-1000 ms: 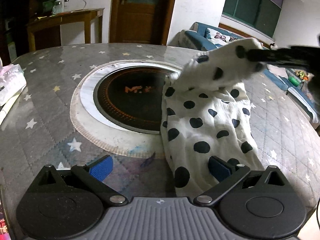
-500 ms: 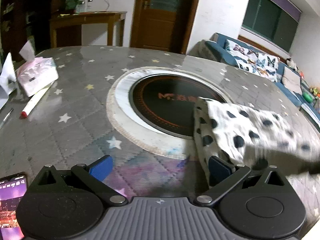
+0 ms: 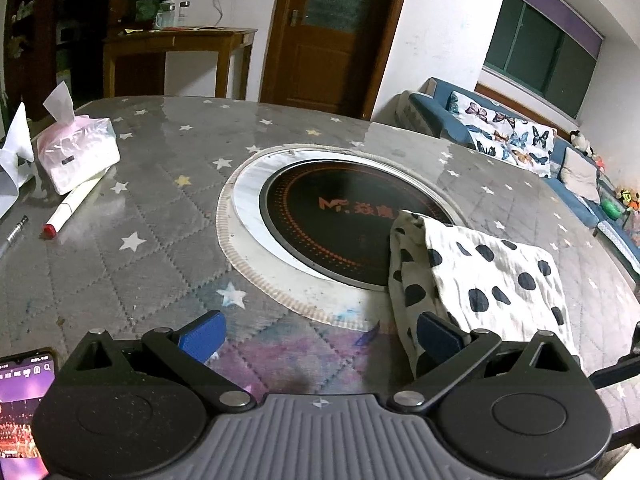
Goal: Fold clothes
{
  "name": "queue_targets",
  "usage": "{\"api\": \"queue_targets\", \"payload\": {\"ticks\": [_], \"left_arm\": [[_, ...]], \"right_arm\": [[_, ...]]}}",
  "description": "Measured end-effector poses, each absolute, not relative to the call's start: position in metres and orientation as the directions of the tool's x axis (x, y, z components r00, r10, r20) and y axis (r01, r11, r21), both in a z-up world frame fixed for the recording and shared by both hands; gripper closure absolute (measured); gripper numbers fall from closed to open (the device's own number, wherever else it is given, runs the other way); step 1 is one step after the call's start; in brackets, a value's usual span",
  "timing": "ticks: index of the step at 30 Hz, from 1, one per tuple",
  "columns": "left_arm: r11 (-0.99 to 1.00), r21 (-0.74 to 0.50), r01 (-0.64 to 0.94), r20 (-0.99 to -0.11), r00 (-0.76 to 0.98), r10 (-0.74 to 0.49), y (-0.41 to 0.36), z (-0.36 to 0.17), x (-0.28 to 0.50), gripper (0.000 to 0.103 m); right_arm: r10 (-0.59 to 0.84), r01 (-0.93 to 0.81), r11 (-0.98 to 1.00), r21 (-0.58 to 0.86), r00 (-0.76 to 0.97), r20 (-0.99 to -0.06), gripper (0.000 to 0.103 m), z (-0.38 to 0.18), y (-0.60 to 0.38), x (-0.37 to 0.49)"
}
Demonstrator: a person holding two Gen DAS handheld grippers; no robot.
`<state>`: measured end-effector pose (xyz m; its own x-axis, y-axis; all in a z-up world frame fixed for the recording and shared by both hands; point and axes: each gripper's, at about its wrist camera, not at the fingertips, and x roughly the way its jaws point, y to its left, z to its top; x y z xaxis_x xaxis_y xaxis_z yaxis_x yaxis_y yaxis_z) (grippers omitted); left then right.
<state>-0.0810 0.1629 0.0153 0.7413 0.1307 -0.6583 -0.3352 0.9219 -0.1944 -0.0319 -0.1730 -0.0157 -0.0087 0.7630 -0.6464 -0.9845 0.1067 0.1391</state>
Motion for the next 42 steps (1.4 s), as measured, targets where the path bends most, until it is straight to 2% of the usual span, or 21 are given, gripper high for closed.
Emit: {"api": "queue_targets", "payload": {"ticks": [6,9,10,15,17,27,33,38,39,41,42], "left_arm": [[0.920,-0.210,-0.332,-0.650,0.750,0.122,0.163,0.017,-0.085,0.000],[0.919,-0.214,-0.330,-0.641,0.757,0.123,0.164,0.020,-0.087,0.000],[0.919,-0.217,-0.328,-0.636,0.762,0.122,0.164,0.022,-0.087,0.000],[0.923,-0.228,-0.310,-0.616,0.780,0.109,0.162,0.028,-0.088,0.000],[0.924,-0.233,-0.303,-0.613,0.784,0.102,0.161,0.029,-0.088,0.000],[0.940,-0.263,-0.219,-0.579,0.815,0.028,0.139,0.044,-0.080,0.000],[0.949,-0.269,-0.164,-0.585,0.811,-0.026,0.114,0.042,-0.054,0.000],[0.960,-0.214,-0.179,-0.634,0.774,0.003,0.111,0.024,-0.047,0.000],[0.962,-0.202,-0.182,-0.643,0.766,0.010,0.110,0.020,-0.046,0.000],[0.966,-0.179,-0.188,-0.662,0.749,0.023,0.109,0.013,-0.044,0.000],[0.965,-0.179,-0.194,-0.670,0.742,0.026,0.112,0.009,-0.045,0.000]], "right_arm": [[0.744,-0.982,0.150,0.114,0.036,-0.667,0.054,-0.023,-0.143,-0.032],[0.755,-0.987,0.121,0.106,0.022,-0.655,0.062,-0.026,-0.129,-0.038],[0.752,-0.988,0.114,0.108,0.014,-0.659,0.069,-0.027,-0.124,-0.039],[0.731,-0.991,0.110,0.075,0.029,-0.682,0.069,-0.040,-0.106,-0.044],[0.726,-0.991,0.114,0.070,0.035,-0.686,0.076,-0.043,-0.103,-0.045],[0.742,-0.986,0.095,0.134,-0.020,-0.670,0.077,-0.051,-0.105,-0.045],[0.764,-0.983,0.089,0.158,-0.034,-0.644,0.072,-0.044,-0.115,-0.045],[0.777,-0.981,0.099,0.164,-0.026,-0.629,0.069,-0.039,-0.128,-0.044],[0.783,-0.981,0.101,0.169,-0.026,-0.621,0.067,-0.035,-0.131,-0.043],[0.797,-0.978,0.112,0.175,-0.016,-0.603,0.049,-0.025,-0.141,-0.038],[0.803,-0.977,0.120,0.176,-0.008,-0.595,0.045,-0.021,-0.146,-0.034]]}}
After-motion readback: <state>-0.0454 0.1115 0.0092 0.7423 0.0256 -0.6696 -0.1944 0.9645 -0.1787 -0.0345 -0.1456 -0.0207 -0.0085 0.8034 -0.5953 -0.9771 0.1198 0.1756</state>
